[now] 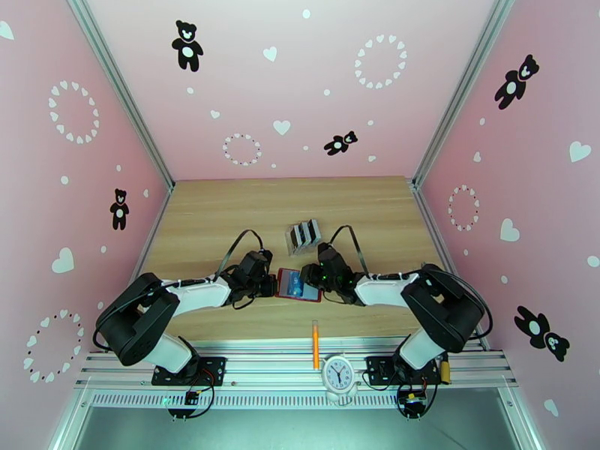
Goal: Put the credit cards into the card holder
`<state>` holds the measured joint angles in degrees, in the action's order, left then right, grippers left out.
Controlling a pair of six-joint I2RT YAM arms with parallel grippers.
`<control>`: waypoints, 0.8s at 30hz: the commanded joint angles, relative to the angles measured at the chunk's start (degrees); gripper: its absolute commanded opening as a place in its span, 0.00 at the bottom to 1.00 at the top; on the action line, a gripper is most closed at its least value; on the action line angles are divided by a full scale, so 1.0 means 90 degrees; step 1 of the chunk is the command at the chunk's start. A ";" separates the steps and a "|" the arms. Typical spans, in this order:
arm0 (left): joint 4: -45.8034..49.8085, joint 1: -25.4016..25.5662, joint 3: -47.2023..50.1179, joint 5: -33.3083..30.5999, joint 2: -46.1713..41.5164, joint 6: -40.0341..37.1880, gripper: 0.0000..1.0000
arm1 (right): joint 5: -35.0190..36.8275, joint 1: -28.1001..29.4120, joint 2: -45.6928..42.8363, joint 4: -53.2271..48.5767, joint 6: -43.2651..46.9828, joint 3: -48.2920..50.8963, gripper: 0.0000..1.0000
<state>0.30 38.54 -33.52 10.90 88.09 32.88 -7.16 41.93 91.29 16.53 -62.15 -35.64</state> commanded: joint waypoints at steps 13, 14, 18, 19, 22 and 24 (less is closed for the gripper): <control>0.0592 0.0870 0.0257 -0.0122 0.0263 0.0517 0.07 | 0.0932 0.0624 -0.0151 -0.3155 0.0843 -0.1374 0.35; 0.0570 0.0895 0.0276 -0.0118 0.0254 0.0541 0.07 | 0.0923 0.0634 -0.0099 -0.3151 0.0824 -0.1360 0.35; 0.0601 0.0950 0.0296 -0.0203 0.0242 0.0575 0.07 | 0.1088 0.0690 -0.0005 -0.3226 0.0802 -0.1343 0.36; 0.0638 0.0951 0.0301 -0.0242 0.0230 0.0566 0.07 | 0.1140 0.0715 0.0006 -0.3256 0.0820 -0.1338 0.36; 0.0598 0.0946 0.0325 -0.0231 0.0215 0.0584 0.07 | 0.1157 0.0774 0.0068 -0.3292 0.0822 -0.1363 0.38; 0.0582 0.0947 0.0336 -0.0218 0.0228 0.0594 0.07 | 0.1157 0.0824 0.0144 -0.3309 0.0805 -0.1401 0.38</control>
<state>-1.08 45.95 -33.17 8.27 88.14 37.58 1.91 48.60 91.13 -11.11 -55.02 -47.13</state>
